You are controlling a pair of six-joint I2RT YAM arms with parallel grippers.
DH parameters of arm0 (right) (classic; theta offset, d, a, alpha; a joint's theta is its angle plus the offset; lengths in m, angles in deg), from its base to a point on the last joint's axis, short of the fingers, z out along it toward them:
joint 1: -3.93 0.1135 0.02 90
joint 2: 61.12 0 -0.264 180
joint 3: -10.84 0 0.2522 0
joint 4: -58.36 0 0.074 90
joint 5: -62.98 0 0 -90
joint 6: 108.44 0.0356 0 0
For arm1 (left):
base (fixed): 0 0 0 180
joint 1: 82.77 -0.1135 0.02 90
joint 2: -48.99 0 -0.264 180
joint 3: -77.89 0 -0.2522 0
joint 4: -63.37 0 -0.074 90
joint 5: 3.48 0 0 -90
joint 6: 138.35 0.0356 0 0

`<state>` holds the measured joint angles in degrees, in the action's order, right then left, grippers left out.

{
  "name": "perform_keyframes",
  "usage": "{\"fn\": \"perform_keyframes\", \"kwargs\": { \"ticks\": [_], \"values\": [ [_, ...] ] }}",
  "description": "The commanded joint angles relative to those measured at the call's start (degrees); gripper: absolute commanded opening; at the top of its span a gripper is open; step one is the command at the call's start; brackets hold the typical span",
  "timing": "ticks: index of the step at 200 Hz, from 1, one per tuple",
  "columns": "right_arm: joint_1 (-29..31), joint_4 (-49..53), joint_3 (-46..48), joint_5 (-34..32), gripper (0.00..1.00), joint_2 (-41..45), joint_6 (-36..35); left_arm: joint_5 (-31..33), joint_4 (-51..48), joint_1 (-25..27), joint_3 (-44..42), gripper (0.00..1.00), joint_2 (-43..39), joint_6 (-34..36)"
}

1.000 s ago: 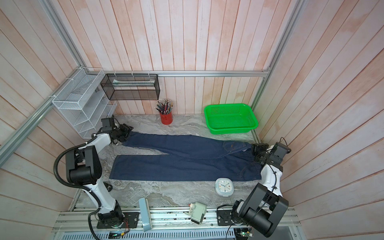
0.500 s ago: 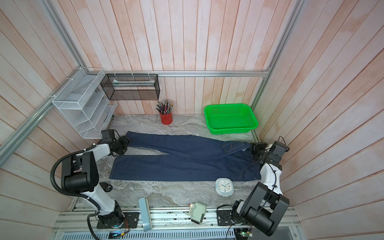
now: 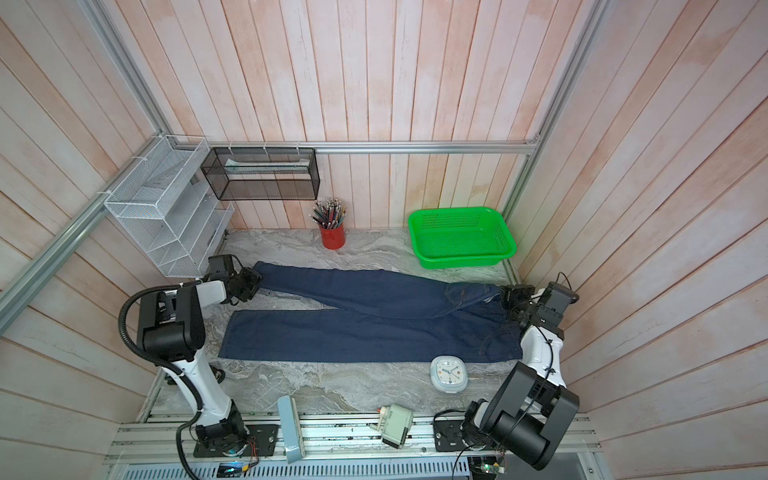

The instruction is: Fold and stack the trousers

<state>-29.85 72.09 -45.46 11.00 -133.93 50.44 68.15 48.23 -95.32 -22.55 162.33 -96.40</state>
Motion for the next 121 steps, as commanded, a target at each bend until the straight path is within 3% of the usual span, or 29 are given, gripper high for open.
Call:
{"fn": "perform_keyframes", "kwargs": {
  "ticks": [1, 40, 65, 121],
  "values": [
    [0.45, -1.09, -1.93, -0.58, 0.0, -0.58, -0.02, 0.02, -2.0, -0.17, 0.12, 0.41, 3.07, 0.14],
    [0.85, -1.19, -2.19, -0.98, 0.0, -0.63, 0.29, -1.21, -1.28, -0.23, 0.17, 0.0, 2.02, 0.77],
    [0.98, -0.87, -2.61, -0.6, 0.0, -0.08, 0.98, -2.95, -2.07, -0.25, -1.29, 0.0, -4.33, 0.85],
    [-1.38, 4.43, -2.46, -1.23, 0.0, 4.97, 2.37, -6.38, -15.97, -3.94, -7.63, 0.0, -30.58, 1.71]
  ]
}}
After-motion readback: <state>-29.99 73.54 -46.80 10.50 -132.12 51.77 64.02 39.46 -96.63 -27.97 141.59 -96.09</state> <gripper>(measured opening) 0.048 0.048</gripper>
